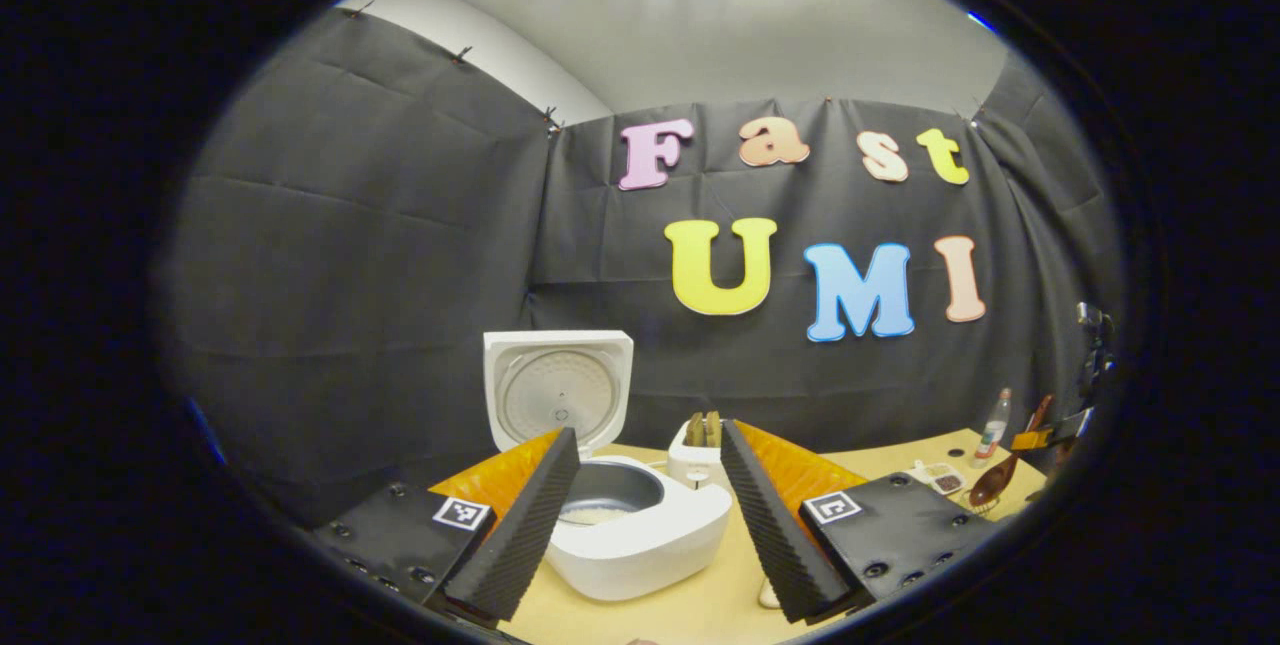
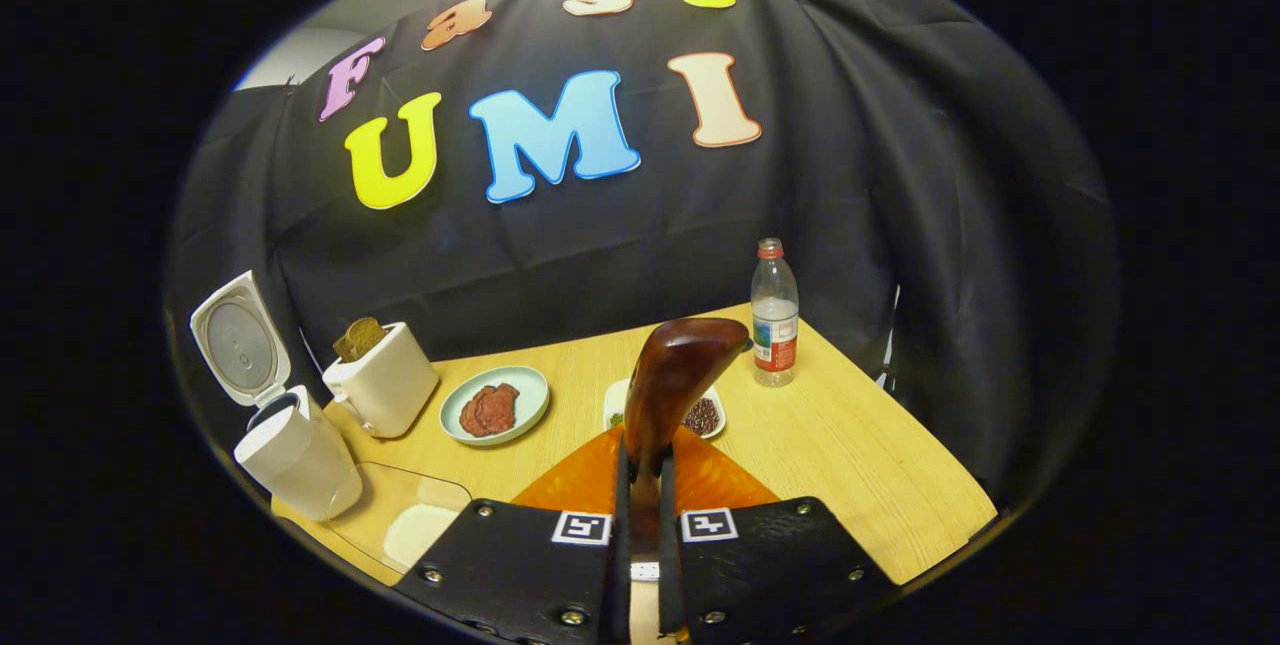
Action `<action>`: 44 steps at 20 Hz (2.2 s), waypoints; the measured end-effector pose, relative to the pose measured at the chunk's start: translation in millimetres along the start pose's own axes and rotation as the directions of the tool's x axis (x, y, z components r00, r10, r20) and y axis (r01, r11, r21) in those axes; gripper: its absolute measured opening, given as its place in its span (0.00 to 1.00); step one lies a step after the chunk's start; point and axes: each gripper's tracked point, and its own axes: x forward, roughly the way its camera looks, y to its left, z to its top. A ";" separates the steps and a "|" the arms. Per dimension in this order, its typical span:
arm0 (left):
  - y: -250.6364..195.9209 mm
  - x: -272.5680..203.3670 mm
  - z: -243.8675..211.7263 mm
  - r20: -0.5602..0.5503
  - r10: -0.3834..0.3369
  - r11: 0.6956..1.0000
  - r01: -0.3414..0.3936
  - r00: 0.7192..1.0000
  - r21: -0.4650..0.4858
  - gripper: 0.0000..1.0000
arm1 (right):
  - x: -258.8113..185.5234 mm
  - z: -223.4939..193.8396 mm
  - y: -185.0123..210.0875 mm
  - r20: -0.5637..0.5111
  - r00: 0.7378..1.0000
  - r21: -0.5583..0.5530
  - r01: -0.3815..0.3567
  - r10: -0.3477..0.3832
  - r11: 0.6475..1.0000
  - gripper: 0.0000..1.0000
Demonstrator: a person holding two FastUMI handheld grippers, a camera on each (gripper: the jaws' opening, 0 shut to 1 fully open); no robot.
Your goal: Close the left gripper, press the button to open the rice cooker; take a wooden spoon from the chopstick holder with the right hand, scoop a spoonful of rice and pour it into the rice cooker, then put the wooden spoon back into the chopstick holder.
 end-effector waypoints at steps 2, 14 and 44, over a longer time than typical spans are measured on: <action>12.9 10.2 -1.9 0.000 -0.017 1.000 0.017 1.000 0.000 0.98 | -9.9 9.3 12.7 0.022 1.000 0.022 0.002 -0.002 1.000 0.11; 78.5 37.8 -17.3 -0.015 -0.064 0.997 0.065 0.998 0.028 0.94 | -33.3 3.6 129.3 0.085 0.992 0.001 -0.092 0.092 0.996 0.11; 169.1 38.0 -55.7 -0.098 -0.027 0.999 0.032 0.995 0.044 1.00 | 19.8 -152.0 256.7 -0.182 0.968 -0.001 -0.178 0.175 0.984 0.11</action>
